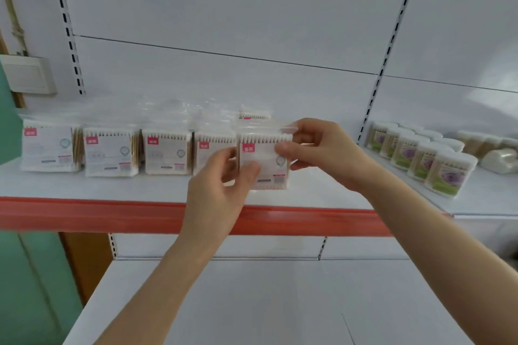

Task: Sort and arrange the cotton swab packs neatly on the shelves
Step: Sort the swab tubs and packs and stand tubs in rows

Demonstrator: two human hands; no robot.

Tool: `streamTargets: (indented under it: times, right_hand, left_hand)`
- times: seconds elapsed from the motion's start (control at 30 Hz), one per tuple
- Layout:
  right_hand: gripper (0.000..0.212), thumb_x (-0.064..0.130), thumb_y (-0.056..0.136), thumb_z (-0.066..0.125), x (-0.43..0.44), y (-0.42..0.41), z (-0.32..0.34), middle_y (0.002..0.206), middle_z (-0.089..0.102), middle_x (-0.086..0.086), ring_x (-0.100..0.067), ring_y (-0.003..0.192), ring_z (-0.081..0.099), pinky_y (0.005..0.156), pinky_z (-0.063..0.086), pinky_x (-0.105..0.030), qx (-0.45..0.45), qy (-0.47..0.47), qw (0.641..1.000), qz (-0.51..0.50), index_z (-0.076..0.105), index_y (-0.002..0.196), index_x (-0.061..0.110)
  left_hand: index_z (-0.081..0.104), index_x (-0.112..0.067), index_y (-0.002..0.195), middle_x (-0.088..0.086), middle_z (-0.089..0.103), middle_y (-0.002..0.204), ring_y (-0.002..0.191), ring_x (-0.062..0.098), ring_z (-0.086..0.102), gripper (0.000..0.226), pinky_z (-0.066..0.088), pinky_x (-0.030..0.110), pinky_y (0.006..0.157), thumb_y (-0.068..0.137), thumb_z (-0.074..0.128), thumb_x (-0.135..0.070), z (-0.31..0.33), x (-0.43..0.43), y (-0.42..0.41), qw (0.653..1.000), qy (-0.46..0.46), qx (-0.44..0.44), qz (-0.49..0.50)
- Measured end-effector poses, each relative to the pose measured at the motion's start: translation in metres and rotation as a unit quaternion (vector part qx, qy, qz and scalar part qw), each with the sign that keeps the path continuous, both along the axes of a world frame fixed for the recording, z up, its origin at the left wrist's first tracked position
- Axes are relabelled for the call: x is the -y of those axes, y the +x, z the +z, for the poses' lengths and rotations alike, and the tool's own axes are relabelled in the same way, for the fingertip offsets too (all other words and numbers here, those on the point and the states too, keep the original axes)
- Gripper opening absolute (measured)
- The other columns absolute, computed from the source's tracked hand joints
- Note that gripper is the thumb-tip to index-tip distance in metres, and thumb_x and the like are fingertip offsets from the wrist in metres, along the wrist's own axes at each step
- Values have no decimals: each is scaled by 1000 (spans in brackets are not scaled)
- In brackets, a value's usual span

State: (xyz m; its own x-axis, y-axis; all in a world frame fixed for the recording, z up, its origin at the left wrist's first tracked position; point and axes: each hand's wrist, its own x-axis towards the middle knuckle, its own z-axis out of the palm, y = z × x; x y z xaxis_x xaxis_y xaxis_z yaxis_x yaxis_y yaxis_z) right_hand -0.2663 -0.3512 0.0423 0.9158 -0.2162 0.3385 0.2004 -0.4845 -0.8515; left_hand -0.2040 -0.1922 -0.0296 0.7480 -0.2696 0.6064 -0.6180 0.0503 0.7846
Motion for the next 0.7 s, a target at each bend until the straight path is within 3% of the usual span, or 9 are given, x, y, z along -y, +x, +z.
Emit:
streamTargets:
  times: [0.07,0.17,0.27,0.37,0.5,0.6,0.7]
  right_hand:
    - [15,6,81,67,17,4,-2,78,65,-6,-12,67,64,67,57,-23,7,24,999,-42,59,90,15]
    - [17,5,81,68,49,23,-6,83,63,-10,-21,78,66,75,58,-30,27,49,991,-124,54,87,13]
    - [20,3,83,66,72,54,-11,83,61,-10,-21,79,65,76,57,-30,16,64,986,-153,48,84,12]
    - [23,3,83,65,79,92,-14,79,56,-9,-21,77,63,64,57,-22,10,50,987,-155,46,78,14]
    - [25,4,82,67,80,139,-18,78,53,-7,-31,90,63,74,57,-36,-8,27,987,-156,44,77,13]
    - [30,6,82,68,80,161,-21,88,56,-13,-35,96,64,83,54,-46,-30,-10,986,-162,41,71,15]
    - [34,8,79,71,82,173,-26,89,57,-13,-37,98,63,85,52,-49,-38,-35,984,-171,41,67,17]
  left_hand:
    - [63,-12,108,-8,67,93,87,7,64,41,50,24,73,86,58,-45,-11,1,3,984,84,119,103]
    - [70,-8,90,4,70,84,76,26,66,41,51,31,66,84,49,-42,-32,3,14,933,178,245,193]
    - [68,-12,68,0,64,69,64,24,59,40,47,33,60,86,46,-40,-46,4,20,915,223,261,211]
    - [65,-14,62,-3,59,64,62,20,56,40,45,32,58,87,46,-39,-47,4,21,914,227,260,216]
    - [66,-15,65,-5,58,64,62,17,55,37,45,31,57,87,47,-38,-47,5,22,913,224,262,219]
    - [66,-17,66,-7,58,65,63,16,54,35,43,30,57,87,48,-38,-48,5,23,911,225,263,223]
    - [67,-17,67,-7,58,65,62,15,55,34,42,28,57,87,48,-37,-49,5,23,910,221,265,232]
